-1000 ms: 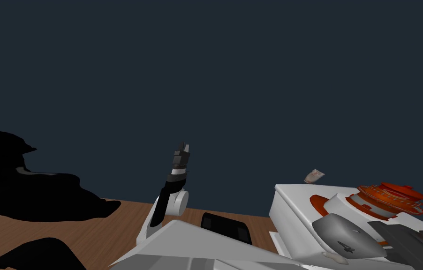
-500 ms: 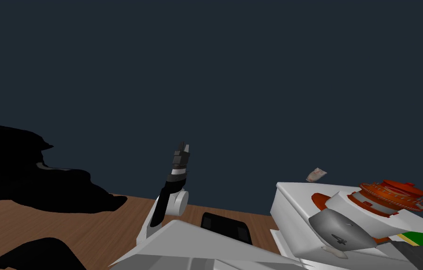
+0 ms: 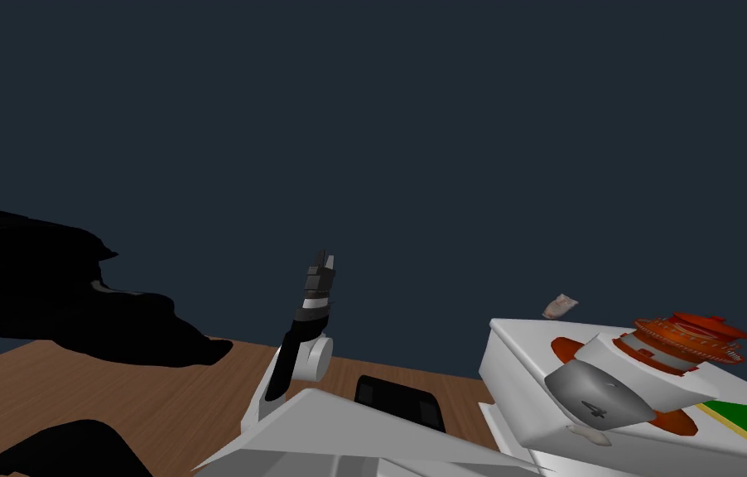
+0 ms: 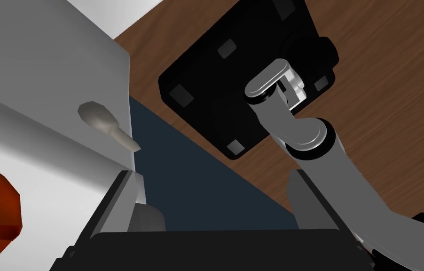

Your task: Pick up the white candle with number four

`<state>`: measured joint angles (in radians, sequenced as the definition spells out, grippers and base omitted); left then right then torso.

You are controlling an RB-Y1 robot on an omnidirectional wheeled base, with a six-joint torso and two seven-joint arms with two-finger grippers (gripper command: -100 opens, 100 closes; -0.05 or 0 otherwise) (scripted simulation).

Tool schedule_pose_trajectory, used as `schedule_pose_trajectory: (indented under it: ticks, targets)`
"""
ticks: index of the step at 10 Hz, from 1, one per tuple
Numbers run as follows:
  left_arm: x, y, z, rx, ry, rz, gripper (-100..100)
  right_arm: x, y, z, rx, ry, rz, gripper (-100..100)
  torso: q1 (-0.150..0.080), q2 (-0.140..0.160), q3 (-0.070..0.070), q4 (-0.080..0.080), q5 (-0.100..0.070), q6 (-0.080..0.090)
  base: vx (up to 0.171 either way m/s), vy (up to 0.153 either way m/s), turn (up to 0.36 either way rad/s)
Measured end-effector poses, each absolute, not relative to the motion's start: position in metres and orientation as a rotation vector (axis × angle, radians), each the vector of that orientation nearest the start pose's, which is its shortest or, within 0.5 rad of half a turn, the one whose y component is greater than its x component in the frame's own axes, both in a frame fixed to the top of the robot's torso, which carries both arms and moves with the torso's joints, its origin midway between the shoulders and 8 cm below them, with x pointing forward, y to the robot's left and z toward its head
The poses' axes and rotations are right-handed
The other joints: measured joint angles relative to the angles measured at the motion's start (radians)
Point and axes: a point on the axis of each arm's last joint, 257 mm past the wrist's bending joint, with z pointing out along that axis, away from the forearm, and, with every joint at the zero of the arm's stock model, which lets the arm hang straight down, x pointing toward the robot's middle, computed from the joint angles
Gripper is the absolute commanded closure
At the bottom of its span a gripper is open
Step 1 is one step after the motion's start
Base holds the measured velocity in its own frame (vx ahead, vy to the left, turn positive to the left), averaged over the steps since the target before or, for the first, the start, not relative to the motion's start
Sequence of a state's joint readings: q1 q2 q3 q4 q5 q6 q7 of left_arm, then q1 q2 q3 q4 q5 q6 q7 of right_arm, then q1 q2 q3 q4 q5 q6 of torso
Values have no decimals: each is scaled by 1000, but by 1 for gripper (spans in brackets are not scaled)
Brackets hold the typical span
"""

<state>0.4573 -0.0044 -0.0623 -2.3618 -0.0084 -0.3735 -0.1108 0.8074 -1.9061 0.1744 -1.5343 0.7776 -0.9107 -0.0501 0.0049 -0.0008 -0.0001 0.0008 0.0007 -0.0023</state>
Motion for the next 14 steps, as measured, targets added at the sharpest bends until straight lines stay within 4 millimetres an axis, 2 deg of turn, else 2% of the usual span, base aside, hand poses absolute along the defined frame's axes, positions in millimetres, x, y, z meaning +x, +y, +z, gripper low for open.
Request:
schedule_pose_trajectory:
  ticks: [2, 3, 5, 7, 9, 11, 14]
  targets:
    - [353, 254, 50, -624, 647, -1271, 0, 121, -539, -287, -1287, 2852, 424, -100, 0, -1, -1, 0, 0, 0, 6, 8, -58]
    - [353, 254, 50, -624, 647, -1270, 0, 134, -539, -283, -1307, 2828, 404, -100, -1, -3, -2, -1, 0, 0, 50, -14, -57]
    - [353, 254, 50, -624, 647, -1271, 0, 144, -537, -278, -1324, 2807, 391, -100, -2, -5, -3, -1, 0, 0, 44, -22, -61]
    - [353, 254, 50, -624, 647, -1270, 0, 172, -530, -268, -1382, 2735, 337, -100, -3, -6, -4, -2, -1, 0, 39, -18, -20]
    - [353, 254, 50, -624, 647, -1271, 0, 177, -532, -266, -1392, 2721, 329, -100, -2, -3, -2, -1, -1, 0, 12, -5, -28]
    - [353, 254, 50, -624, 647, -1271, 0, 194, -527, -258, -1427, 2678, 298, -100, -2, -5, -3, -1, -1, 0, 24, -9, -22]
    - [353, 254, 50, -624, 647, -1271, 0, 203, -526, -252, -1442, 2658, 284, -100, -1, -4, -2, -1, 0, 0, 12, -4, -18]
